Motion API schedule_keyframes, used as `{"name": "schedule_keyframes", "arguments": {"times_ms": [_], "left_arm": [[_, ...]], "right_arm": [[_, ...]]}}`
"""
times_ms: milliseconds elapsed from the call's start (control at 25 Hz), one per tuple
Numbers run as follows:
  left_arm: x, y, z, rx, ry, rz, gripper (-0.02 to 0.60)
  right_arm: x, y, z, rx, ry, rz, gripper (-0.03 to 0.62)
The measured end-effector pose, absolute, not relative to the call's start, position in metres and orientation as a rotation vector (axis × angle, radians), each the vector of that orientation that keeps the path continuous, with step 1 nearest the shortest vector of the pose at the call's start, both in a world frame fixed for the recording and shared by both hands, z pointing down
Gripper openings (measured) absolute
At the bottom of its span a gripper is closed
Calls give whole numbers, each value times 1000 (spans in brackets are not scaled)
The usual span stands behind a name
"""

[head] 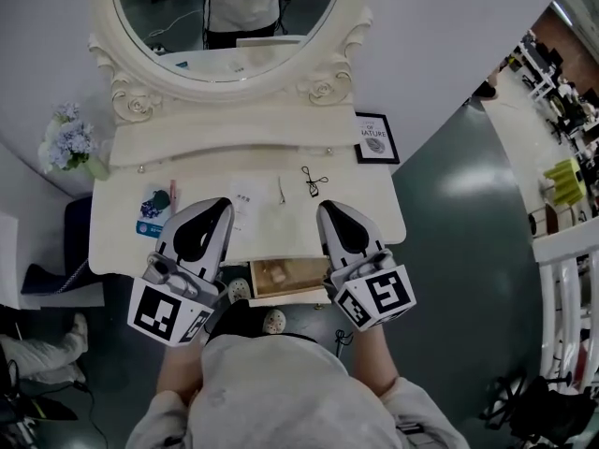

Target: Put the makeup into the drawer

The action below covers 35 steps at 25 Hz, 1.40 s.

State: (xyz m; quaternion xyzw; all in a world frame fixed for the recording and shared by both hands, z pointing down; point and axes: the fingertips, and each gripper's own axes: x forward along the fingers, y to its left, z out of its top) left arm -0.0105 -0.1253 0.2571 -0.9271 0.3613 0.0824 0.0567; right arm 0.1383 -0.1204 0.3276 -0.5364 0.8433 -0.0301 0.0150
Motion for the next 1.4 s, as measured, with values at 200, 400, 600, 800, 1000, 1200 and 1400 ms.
{"name": "schedule_keyframes", "arguments": {"times_ms": [200,400,600,800,1000,1200,1400], "left_arm": [[-6,-144,260,-2844,1024,247,11],[-3,-166,271,-2889,954,235,12],[1,-188,285,-2935,908,216,12],[3,-208,300,-2972,876,195,12],[2,-223,318,-3008,872,155,12],[0,-236,329,-3030,876,137,12],[-6,-237,355,-3075,835,-9,12]], "right_arm": [[138,-145,343,-1726,2622,-169,23],[138,-173,367,-1800,2623,-276,25],[140,-201,403,-1881,2642,-420,25],[139,-222,445,-1954,2705,-527,25],[134,-232,491,-1987,2768,-680,25],[132,-239,528,-2010,2784,-841,25],[129,-247,560,-2045,2789,-990,25]]}}
